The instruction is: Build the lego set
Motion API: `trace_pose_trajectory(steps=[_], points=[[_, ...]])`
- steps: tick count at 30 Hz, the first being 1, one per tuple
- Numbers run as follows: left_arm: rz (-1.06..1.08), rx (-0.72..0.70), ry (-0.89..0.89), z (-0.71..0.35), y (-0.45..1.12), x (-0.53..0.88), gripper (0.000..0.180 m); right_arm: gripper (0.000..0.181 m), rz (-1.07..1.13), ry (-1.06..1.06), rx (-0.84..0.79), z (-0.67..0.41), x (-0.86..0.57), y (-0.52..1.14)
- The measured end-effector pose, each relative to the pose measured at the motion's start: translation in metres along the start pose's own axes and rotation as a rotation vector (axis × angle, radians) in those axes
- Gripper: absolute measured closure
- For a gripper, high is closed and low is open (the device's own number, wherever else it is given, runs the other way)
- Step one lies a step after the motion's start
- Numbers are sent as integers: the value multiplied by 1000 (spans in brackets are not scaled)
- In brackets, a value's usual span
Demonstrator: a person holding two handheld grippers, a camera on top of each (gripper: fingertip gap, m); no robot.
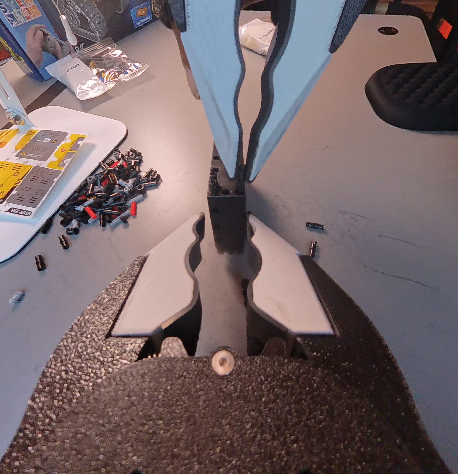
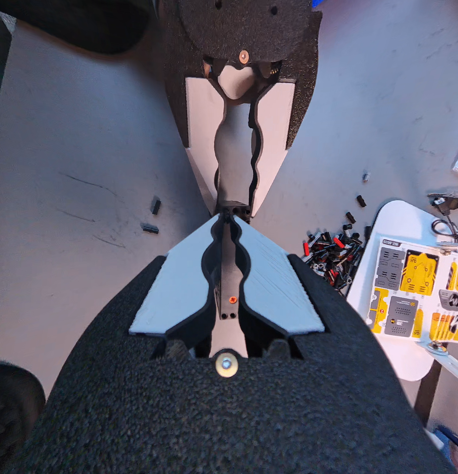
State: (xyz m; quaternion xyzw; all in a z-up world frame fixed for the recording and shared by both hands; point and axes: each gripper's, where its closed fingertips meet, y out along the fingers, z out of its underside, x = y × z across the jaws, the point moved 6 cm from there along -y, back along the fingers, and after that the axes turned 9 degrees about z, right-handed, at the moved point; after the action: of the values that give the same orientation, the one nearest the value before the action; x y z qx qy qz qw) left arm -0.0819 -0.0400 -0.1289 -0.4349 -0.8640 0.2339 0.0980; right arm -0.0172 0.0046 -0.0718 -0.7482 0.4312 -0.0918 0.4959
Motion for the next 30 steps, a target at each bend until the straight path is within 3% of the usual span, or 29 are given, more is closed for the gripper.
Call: trace_pose_trajectory(steps=[12,18,30], points=[[-3,8,19,-2,3,0,156,178,-107,-159,222,-14,-5,5],[-6,4,-28,-3,3,1,157,178,-86,-212,245,-16,-4,6],[-17,20,-59,-3,3,1,157,178,-131,-58,231,-13,-8,8]])
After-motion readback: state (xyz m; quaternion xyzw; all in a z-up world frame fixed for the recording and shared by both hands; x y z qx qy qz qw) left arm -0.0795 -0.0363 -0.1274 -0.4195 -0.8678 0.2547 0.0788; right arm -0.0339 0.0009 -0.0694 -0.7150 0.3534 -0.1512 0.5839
